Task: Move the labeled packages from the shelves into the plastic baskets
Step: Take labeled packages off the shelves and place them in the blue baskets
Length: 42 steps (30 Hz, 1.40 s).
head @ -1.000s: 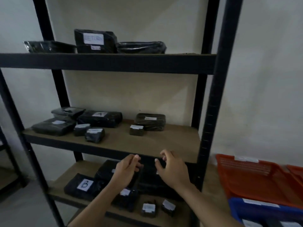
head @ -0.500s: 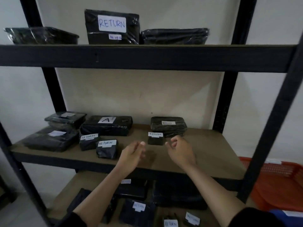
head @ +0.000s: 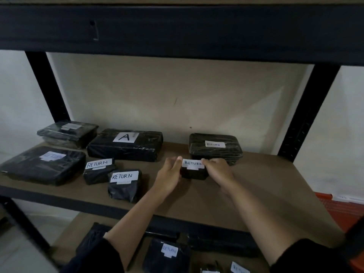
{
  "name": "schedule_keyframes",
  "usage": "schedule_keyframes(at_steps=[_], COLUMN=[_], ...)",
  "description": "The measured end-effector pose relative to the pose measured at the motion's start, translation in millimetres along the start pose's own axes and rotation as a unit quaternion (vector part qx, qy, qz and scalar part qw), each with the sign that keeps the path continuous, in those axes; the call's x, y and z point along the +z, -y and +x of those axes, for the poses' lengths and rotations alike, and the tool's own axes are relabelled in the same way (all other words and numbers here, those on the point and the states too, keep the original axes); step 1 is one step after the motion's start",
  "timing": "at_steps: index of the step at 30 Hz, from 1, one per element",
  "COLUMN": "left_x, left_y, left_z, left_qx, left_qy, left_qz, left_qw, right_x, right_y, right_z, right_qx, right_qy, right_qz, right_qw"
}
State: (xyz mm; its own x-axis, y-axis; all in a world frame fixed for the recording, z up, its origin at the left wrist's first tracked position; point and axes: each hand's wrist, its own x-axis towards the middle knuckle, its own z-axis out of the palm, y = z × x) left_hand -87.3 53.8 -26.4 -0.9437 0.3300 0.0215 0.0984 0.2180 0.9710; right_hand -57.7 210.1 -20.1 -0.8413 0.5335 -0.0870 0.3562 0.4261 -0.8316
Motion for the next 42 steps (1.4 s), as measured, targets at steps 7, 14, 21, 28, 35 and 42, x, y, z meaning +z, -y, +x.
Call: schedule_keyframes(at_steps=[7,14,21,28,35,42], left_x=[-1,-12,-16,-10,39,146], left_y=[2,4,2,-9,19,39], left_z=[2,-10,-33,-86,-171,-232], left_qx=[0.023,0.056,0.094,0.125,0.280,0.231], left_qy=[-0.069,-0.036,0.000,0.018,0.047,0.208], left_qz=[-0.141,0.014,0.161,0.200,0.207,0.163], left_qw=[0.987,0.998,0.982,0.972,0.936,0.936], right_x=[-5,-27,-47,-61,-83,-152], right_y=[4,32,39,10,-72,-176], right_z=[-15,-39,-71,-124,-208,-277], right_qx=[-0.022,-0.085,-0.152,-0.128,-0.022,0.066], right_qy=[0.066,0.050,0.068,0.042,-0.015,-0.153], right_qz=[0.301,0.421,0.409,0.402,0.446,0.395], right_qw=[0.951,0.902,0.897,0.906,0.895,0.904])
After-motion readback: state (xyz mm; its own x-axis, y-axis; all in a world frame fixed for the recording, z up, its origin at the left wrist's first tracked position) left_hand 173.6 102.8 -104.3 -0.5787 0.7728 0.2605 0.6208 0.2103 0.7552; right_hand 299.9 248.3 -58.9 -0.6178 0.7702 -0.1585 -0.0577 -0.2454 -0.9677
